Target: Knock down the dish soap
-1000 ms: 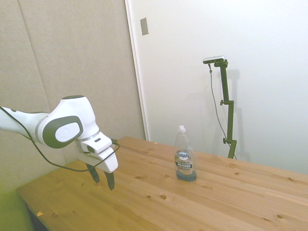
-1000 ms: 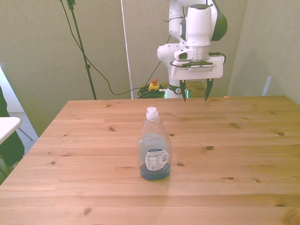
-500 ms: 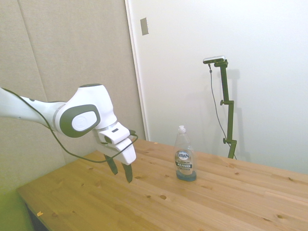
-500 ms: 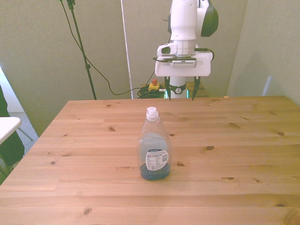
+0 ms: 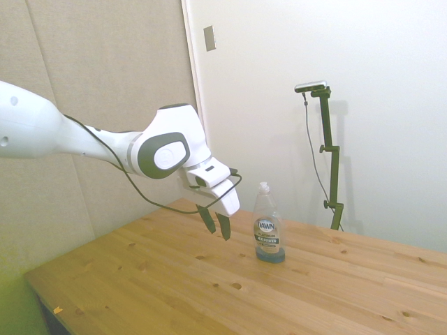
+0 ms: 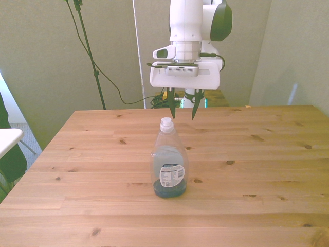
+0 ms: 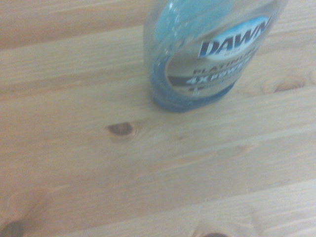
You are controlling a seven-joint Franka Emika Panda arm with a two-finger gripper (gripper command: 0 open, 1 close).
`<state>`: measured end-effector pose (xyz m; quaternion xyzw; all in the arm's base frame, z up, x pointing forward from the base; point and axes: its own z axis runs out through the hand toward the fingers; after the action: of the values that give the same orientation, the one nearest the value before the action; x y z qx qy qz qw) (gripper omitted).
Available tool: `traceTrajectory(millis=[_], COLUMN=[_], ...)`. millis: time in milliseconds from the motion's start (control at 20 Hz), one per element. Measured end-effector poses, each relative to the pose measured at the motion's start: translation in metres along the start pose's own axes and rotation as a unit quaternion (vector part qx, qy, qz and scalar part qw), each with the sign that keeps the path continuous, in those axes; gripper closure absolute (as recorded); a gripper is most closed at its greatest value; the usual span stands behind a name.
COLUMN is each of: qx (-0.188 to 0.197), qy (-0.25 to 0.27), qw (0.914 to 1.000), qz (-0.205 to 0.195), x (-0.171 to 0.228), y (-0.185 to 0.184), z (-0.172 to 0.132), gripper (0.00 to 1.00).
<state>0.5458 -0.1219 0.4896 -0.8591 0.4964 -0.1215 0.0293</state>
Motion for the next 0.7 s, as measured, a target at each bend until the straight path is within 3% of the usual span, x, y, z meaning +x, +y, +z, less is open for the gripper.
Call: traceTrajectory(millis=[700], qx=[0.018], qy=[0.025], qw=[0.9987], qz=[0.041], x=[0.066], y=[-0.057], z=[0.036], gripper=[1.0])
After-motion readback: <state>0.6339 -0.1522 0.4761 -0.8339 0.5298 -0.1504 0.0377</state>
